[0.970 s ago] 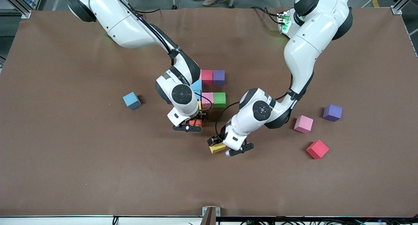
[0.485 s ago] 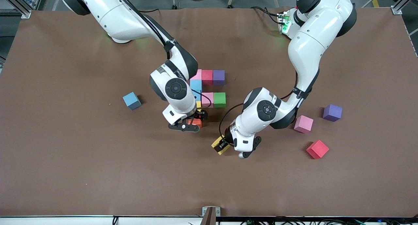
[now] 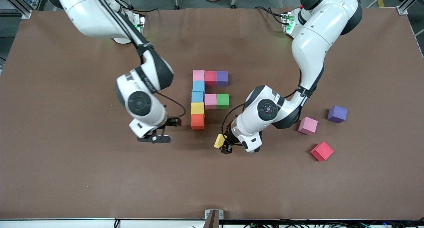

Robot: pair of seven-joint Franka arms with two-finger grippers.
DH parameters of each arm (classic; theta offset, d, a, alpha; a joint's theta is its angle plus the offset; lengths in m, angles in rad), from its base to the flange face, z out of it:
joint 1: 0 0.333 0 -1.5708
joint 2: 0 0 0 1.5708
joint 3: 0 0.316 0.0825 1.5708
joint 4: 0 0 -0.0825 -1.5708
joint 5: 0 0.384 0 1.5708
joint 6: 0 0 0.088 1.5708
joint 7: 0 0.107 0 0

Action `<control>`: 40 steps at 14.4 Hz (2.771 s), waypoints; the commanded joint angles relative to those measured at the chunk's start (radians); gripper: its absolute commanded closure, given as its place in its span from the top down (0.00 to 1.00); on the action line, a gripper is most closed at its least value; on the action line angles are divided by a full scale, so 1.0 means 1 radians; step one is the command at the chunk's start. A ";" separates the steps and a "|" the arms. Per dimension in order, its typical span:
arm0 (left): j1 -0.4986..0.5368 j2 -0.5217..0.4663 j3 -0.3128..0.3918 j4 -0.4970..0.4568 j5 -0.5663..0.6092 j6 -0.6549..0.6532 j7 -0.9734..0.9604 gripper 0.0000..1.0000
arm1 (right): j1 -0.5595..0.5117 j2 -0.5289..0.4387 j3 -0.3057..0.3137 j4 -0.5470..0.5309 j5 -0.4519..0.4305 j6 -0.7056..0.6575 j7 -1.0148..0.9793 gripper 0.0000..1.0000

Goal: Arrange 11 blocks into digit 3
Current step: 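Carry the yellow cube beside the orange cube while the right gripper withdraws, then lower the yellow cube beside the orange cube and open the left gripper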

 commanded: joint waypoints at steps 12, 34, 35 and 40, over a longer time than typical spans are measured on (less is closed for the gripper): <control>-0.238 -0.018 0.152 -0.019 0.089 -0.124 -0.445 0.33 | -0.352 -0.261 0.006 -0.071 -0.004 -0.303 -0.308 1.00; -0.336 0.006 0.226 -0.021 0.103 -0.113 -0.474 0.33 | -0.272 -0.479 -0.243 -0.086 0.065 -0.420 -0.482 1.00; -0.336 0.006 0.226 -0.021 0.103 -0.113 -0.474 0.33 | -0.277 -0.491 -0.221 -0.086 0.049 -0.423 -0.444 1.00; -0.338 0.012 0.226 -0.021 0.103 -0.087 -0.498 0.33 | -0.271 -0.518 -0.210 -0.086 0.062 -0.439 -0.417 1.00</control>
